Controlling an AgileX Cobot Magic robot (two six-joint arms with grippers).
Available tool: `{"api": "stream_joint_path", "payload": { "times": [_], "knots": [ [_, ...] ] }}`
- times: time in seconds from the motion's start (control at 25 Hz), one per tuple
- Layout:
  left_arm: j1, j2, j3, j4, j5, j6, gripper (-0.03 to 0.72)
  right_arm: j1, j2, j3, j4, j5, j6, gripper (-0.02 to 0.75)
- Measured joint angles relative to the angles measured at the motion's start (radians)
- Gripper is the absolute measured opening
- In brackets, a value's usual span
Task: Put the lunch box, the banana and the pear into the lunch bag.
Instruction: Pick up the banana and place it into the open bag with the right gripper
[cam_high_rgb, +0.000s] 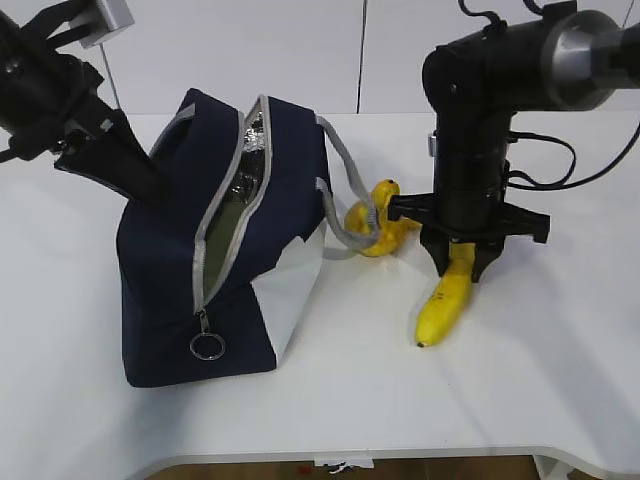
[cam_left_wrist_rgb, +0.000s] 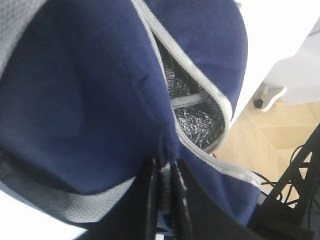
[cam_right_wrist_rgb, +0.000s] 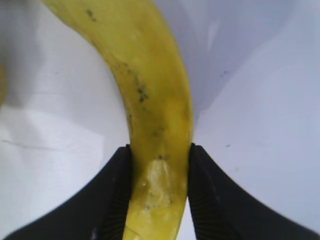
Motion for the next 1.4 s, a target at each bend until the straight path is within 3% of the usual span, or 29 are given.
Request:
{"api": "stream_joint_path", "payload": {
  "times": [0.28,0.92,1.2,1.4],
  "knots": [
    [0.000,0.000,0.000,0.000,0.000,0.000,0.017,0.000,0.000,0.000,-0.102,0.019,-0.069,0.269],
    [0.000,0.000,0.000,0.000,0.000,-0.020,0.017,0.000,-0.209,-0.045,-0.120,0.042,-0.296,0.268],
    [0.000,0.000,0.000,0.000,0.000,-0.112,0.017,0.000,-0.286,-0.213,0.049,0.058,-0.444,0.268],
    [0.000,0.000,0.000,0.000,-0.005,-0.154,0.017,0.000,-0.291,-0.330,0.369,0.053,-0.645,0.267]
  ]
}}
